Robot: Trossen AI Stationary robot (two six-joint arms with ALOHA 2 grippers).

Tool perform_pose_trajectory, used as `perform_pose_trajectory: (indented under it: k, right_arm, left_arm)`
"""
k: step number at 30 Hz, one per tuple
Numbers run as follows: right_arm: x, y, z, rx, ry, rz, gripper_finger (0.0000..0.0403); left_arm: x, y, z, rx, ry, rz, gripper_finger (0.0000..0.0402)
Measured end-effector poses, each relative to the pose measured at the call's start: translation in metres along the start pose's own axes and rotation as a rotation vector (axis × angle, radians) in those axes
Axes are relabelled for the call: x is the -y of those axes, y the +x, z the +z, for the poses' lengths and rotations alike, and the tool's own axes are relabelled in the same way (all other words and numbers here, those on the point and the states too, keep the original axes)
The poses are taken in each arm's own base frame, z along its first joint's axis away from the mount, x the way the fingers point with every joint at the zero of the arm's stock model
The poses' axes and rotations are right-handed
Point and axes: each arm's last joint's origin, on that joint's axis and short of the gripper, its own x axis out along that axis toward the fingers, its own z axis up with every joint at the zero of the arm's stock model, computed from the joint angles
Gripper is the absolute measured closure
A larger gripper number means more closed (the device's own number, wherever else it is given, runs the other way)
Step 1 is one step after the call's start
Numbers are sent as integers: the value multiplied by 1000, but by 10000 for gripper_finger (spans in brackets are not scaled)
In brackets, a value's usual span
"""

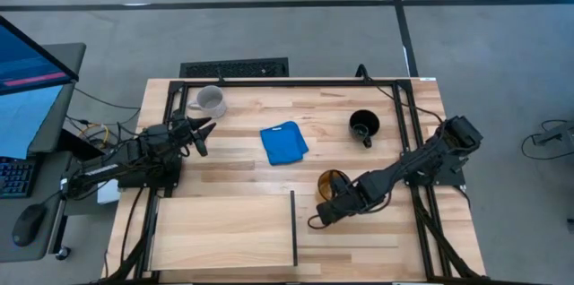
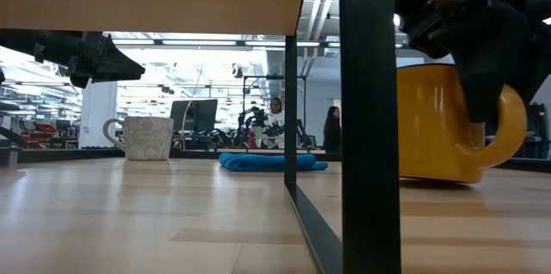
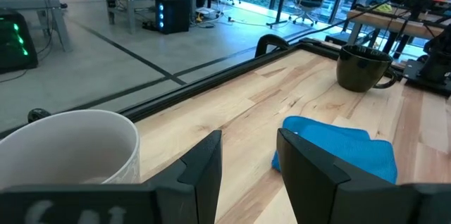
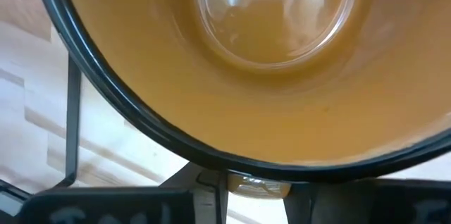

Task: Stack small to large cups/mugs on shelf
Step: Put the yellow mug on the shelf

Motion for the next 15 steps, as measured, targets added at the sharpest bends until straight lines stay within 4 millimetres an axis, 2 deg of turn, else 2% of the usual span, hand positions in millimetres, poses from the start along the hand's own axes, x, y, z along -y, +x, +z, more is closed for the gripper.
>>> perform_pose_trajectory:
  k: [8,12,15]
  right_arm:
    - [-3,-4,4,-22,-10,3,302]
    - [-16,-17,7,-18,-50,50,302]
    - [-19,-29,10,-9,-71,18,302]
  left_arm:
    - [0,0,0,-4,1,1,274]
    - [0,0,-1,-4,2,1,274]
    - [0,0,-1,-4,3,1,274]
